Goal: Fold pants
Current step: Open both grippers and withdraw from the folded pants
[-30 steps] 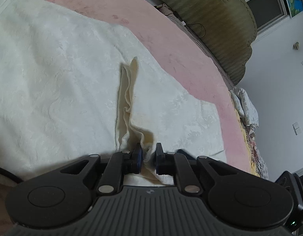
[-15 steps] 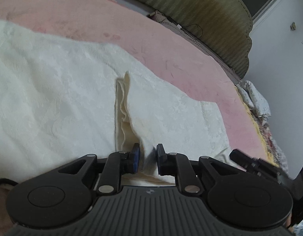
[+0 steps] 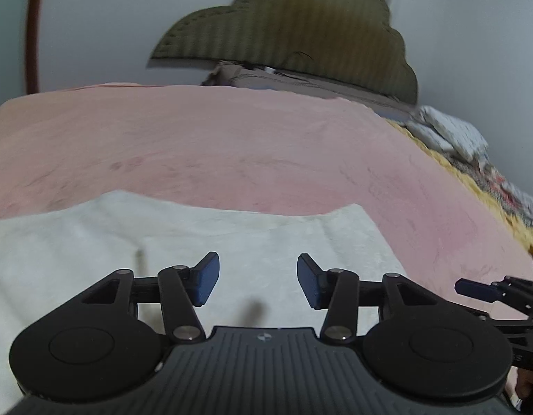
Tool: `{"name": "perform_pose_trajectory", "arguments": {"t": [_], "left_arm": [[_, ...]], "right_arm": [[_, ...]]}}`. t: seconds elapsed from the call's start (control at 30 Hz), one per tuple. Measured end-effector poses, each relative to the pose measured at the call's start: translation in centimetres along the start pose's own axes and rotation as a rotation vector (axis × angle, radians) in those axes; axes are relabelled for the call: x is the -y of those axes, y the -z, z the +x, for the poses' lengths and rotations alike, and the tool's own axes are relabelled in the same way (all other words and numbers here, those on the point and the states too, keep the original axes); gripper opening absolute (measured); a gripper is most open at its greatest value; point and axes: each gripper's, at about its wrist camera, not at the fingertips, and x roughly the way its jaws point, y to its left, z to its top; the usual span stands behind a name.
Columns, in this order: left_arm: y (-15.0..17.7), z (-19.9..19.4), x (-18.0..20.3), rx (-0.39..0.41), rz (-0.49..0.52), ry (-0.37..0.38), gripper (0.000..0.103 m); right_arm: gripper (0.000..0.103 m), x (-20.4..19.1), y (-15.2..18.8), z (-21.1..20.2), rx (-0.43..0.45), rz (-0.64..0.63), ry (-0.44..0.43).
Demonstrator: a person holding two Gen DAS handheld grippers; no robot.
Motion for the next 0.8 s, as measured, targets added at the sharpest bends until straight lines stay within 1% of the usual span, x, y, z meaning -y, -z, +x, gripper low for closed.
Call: {"name": "perform_pose_trajectory", "arguments": {"t": [0.1,0.23,0.27,0.3,0.33,0.4,0.47,0.5,0.53,0.57,0.67,0.7,0.73,0.8], "left_arm": [[-0.2,3.2,3.2,-0.038,0.049,0.030,0.054],[-0.6,7.4,6.6,-0.066,0.149,0.028,0.055],[-0.7,8.4,7.2,-0.077,0.168,0.025,0.055],[-0.7,9.8,7.5,-0.100,0.171,0.008,0.056],[-0.6,10.7,7.4,-0.117,0.153,-0.013,0.056],[-0.7,11.6,6.7,-0.123,0.098,-0.020,0.056],[-0.7,11.4,6.6,-0.115,0.100,-0.020,0.056],[-0.6,11.3,6.8,-0.108,0.113,-0.022,0.056],[-0.5,11.2,6.9,-0.099,0.121,-0.027,0.056],[-0.4,10.9,7.0,-0.091,0.118,-0.033,0.057],[-0.1,10.3,6.6,-0.080,0.085,-0.047,0.060],[-0.1,9.9,6.3,-0.078,0.078,-0.060,0.060],[0.0,9.6,6.0,-0.074,0.075,-0.071,0.060],[0.0,8.6,5.1,-0.066,0.081,-0.083,0.064]], "right_arm": [[0.045,0.2,0.0,-0.2,0.035,0.038,-0.052],[0.045,1.0,0.3,1.8,0.012,0.132,-0.118],[0.045,1.1,0.5,2.6,-0.022,0.159,-0.133],[0.045,1.3,0.8,3.3,-0.075,0.181,-0.147],[0.045,1.3,1.3,3.7,-0.120,0.181,-0.163],[0.045,0.7,1.7,2.7,-0.144,0.101,-0.171],[0.045,0.6,1.3,1.6,-0.227,0.045,-0.215],[0.043,0.4,1.0,1.1,-0.229,0.002,-0.200],[0.045,0.3,0.6,0.8,-0.210,-0.018,-0.176],[0.045,0.3,-0.2,0.4,-0.164,-0.019,-0.167],[0.045,0.3,-2.5,1.1,-0.035,0.050,-0.225],[0.045,-0.1,-3.0,1.9,-0.023,0.052,-0.250],[0.045,-0.6,-3.3,2.8,-0.031,0.045,-0.264],[0.045,-1.8,-3.1,4.5,-0.093,-0.005,-0.250]]}}
